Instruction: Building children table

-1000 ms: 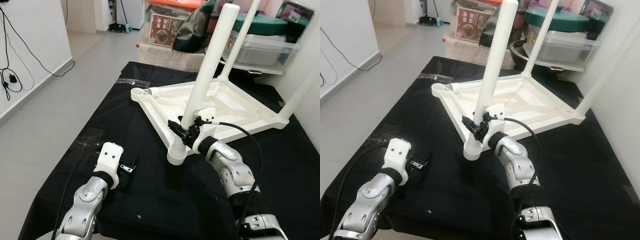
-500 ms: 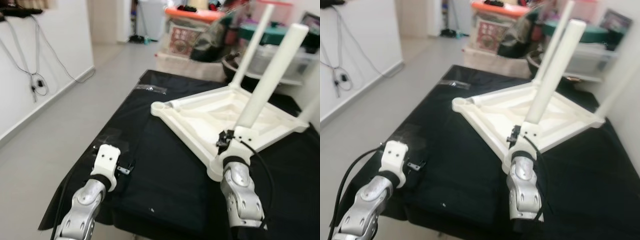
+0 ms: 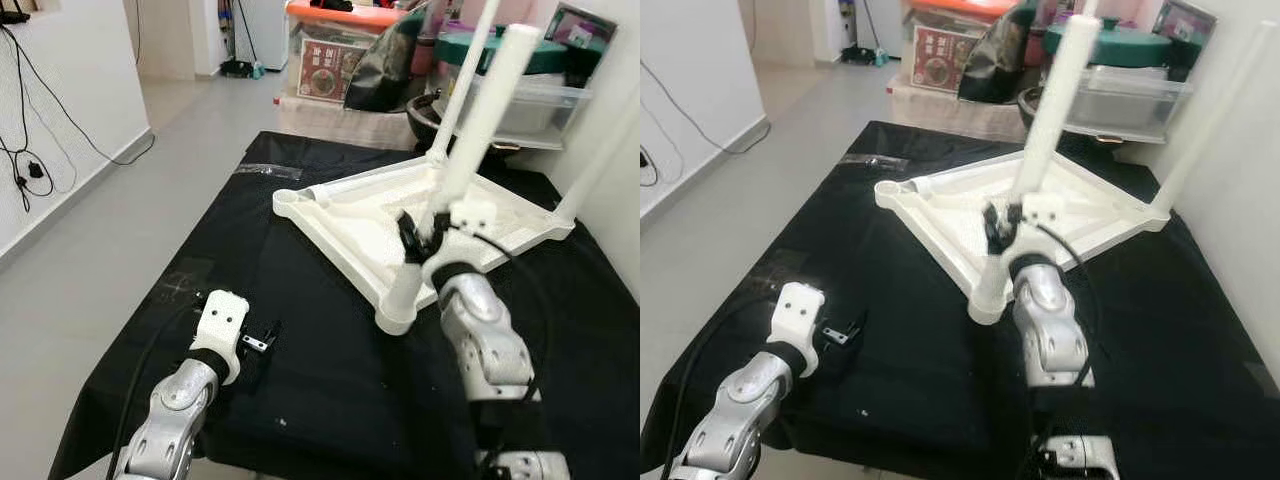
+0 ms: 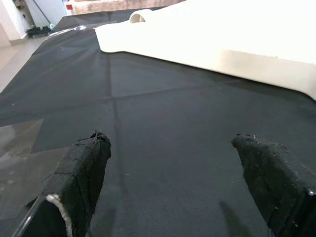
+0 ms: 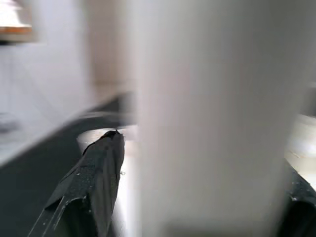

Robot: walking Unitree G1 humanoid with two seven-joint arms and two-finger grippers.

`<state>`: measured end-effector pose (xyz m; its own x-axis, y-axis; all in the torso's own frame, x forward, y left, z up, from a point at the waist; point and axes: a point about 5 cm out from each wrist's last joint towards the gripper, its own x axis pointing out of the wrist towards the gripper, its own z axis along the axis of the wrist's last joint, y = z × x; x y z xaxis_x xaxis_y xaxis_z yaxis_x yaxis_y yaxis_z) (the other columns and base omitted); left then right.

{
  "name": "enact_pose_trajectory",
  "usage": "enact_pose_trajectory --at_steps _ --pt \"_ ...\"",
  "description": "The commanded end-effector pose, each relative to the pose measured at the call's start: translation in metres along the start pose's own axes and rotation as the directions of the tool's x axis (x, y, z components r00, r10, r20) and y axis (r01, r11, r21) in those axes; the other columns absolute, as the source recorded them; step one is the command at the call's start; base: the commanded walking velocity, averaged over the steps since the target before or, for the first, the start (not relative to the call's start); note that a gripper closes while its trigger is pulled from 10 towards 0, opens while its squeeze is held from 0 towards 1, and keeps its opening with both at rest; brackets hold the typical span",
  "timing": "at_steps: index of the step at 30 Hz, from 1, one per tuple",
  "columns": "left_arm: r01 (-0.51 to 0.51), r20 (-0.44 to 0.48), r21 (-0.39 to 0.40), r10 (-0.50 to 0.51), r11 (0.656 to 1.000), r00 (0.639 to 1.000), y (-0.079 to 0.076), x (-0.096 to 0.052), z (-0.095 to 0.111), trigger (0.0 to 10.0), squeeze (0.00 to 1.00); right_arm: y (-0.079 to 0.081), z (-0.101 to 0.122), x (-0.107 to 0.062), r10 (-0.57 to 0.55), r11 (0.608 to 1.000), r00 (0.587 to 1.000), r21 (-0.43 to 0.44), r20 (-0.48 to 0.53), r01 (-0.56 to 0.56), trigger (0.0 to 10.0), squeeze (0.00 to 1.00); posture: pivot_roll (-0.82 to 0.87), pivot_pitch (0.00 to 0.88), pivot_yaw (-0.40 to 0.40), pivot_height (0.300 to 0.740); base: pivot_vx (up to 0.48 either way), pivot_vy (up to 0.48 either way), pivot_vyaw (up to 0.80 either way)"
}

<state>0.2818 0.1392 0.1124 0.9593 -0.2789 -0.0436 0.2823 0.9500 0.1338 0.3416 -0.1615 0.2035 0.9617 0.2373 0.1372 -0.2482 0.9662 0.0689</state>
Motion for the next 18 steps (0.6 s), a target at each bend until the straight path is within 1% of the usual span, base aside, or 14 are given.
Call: enact_pose_trajectory --at_steps 1,2,3,4,7,10,11,12,13,14,15,16,17,18 --pt "0.011 -0.002 0.008 -0.011 1.0 1.0 -0.002 0.001 -0.001 10.0 0.0 0.006 -0.009 -0.001 0.204 0.979 0.978 0.038 -0.046 -0.202 10.0 0.0 0.08 0.0 -0.116 0.74 0.0 0.0 0.0" --pt "0.013 -0.002 0.008 -0.013 1.0 1.0 -0.002 0.001 -0.001 10.0 0.0 0.009 -0.021 -0.002 0.286 0.958 0.953 0.021 -0.1 -0.285 10.0 0.0 0.09 0.0 -0.121 0.74 0.0 0.0 0.0" --pt "0.013 -0.001 0.008 -0.013 1.0 1.0 -0.003 0.001 0.0 10.0 0.0 0.01 -0.03 -0.004 0.326 0.945 0.935 0.011 -0.138 -0.328 10.0 0.0 0.09 0.0 -0.121 0.74 0.0 0.0 0.0" --pt "0.013 -0.001 0.008 -0.013 1.0 1.0 -0.003 0.001 0.0 10.0 0.0 0.01 -0.03 -0.004 0.326 0.945 0.935 0.011 -0.138 -0.328 10.0 0.0 0.09 0.0 -0.121 0.74 0.0 0.0 0.0" --pt "0.012 0.001 0.01 -0.012 1.0 1.0 -0.003 0.002 0.0 10.0 0.0 0.019 -0.048 -0.005 0.408 0.911 0.89 0.034 -0.204 -0.41 10.0 0.0 0.11 0.0 -0.13 0.74 0.0 0.0 0.0" --pt "0.01 0.001 0.01 -0.01 1.0 1.0 -0.002 0.001 0.0 10.0 0.0 0.022 -0.051 -0.005 0.426 0.903 0.88 0.039 -0.208 -0.428 10.0 0.0 0.11 0.0 -0.13 0.74 0.0 0.0 0.0" --pt "0.007 0.002 0.012 -0.007 1.0 1.0 -0.002 0.001 0.001 10.0 0.0 0.025 -0.054 0.0 0.422 0.905 0.883 0.043 -0.204 -0.422 3.1 0.0 0.11 0.0 -0.134 0.74 0.0 0.0 0.0" --pt "0.007 0.002 0.012 -0.007 1.0 1.0 -0.002 0.001 0.001 10.0 0.0 0.025 -0.054 0.0 0.422 0.905 0.883 0.043 -0.204 -0.422 3.1 0.0 0.11 0.0 -0.134 0.74 0.0 0.0 0.0" --pt "0.005 0.003 0.012 -0.005 1.0 1.0 -0.001 0.001 0.001 10.0 0.0 0.024 -0.055 0.006 0.387 0.922 0.902 0.051 -0.19 -0.385 0.0 0.0 0.11 0.0 -0.134 0.74 0.0 0.0 0.0" --pt "0.003 0.003 0.013 -0.003 1.0 1.0 -0.001 0.001 0.001 10.0 0.0 0.018 -0.054 0.013 0.293 0.956 0.938 0.04 -0.185 -0.29 0.0 0.0 0.12 0.0 -0.138 0.74 0.0 0.0 0.0" --pt "0.003 0.003 0.013 -0.003 1.0 1.0 -0.001 0.001 0.001 10.0 0.0 0.018 -0.054 0.013 0.293 0.956 0.938 0.04 -0.185 -0.29 0.0 0.0 0.12 0.0 -0.138 0.74 0.0 0.0 0.0" --pt "0.001 0.004 0.013 -0.001 1.0 1.0 0.0 0.001 0.001 10.0 0.0 0.009 -0.054 0.018 0.166 0.986 0.967 0.015 -0.191 -0.167 0.0 0.0 0.12 0.0 -0.136 0.74 0.0 0.0 0.0" --pt "0.001 0.004 0.013 -0.001 1.0 1.0 0.0 0.001 0.001 10.0 0.0 0.009 -0.054 0.018 0.166 0.986 0.967 0.015 -0.191 -0.167 0.0 0.0 0.12 0.0 -0.136 0.74 0.0 0.0 0.0" --pt "0.001 0.004 0.013 -0.001 1.0 1.0 0.0 0.0 0.002 10.0 0.0 -0.012 -0.055 0.019 -0.061 0.998 0.974 0.005 -0.217 0.064 0.0 0.0 0.11 0.0 -0.135 0.74 0.0 0.0 0.0"
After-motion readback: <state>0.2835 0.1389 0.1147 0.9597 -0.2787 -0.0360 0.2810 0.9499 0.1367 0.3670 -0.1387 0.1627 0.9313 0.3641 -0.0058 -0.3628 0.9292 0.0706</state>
